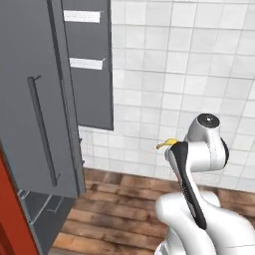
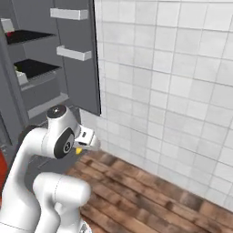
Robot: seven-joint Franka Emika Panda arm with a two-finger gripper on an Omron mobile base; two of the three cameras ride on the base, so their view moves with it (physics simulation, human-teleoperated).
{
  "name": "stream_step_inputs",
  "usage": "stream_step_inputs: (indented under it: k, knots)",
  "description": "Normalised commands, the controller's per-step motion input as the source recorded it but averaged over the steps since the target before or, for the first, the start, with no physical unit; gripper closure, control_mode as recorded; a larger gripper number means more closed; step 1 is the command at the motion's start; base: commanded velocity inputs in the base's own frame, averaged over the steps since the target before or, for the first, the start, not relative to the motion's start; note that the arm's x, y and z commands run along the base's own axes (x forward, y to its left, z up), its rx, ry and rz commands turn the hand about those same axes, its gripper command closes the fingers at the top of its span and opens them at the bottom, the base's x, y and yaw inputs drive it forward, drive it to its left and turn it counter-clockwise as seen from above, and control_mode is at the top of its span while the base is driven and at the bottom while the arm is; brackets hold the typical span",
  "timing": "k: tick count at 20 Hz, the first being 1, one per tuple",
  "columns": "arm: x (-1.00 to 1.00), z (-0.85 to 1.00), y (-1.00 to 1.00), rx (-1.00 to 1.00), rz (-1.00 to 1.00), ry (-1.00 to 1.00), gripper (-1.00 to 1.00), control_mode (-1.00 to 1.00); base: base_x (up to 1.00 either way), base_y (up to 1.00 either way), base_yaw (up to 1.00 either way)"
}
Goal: Place the banana in the correct fridge rack based on whether it is a fruit or vegetable. Finally, close the fridge door.
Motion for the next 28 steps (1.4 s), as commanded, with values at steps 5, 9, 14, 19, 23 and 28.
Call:
stream_step_inputs:
  k: [5, 9, 14, 19, 23, 28]
  knots:
    - [0.00, 0.00, 0.00, 0.00, 0.00, 0.00, 1.00, 1.00, 1.00, -0.99, 0.00]
    - [0.00, 0.00, 0.00, 0.00, 0.00, 0.00, 1.00, 1.00, 0.98, -0.59, 0.16]
    - [0.00, 0.00, 0.00, 0.00, 0.00, 0.00, 1.00, 1.00, 0.16, 0.00, 0.98]
    - [0.00, 0.00, 0.00, 0.00, 0.00, 0.00, 1.00, 1.00, 0.15, -0.01, 1.00]
    - [0.00, 0.00, 0.00, 0.00, 0.00, 0.00, 1.00, 1.00, 0.55, -0.29, 0.86]
    - [0.00, 0.00, 0.00, 0.00, 0.00, 0.00, 1.00, 1.00, 0.71, -0.94, 0.50]
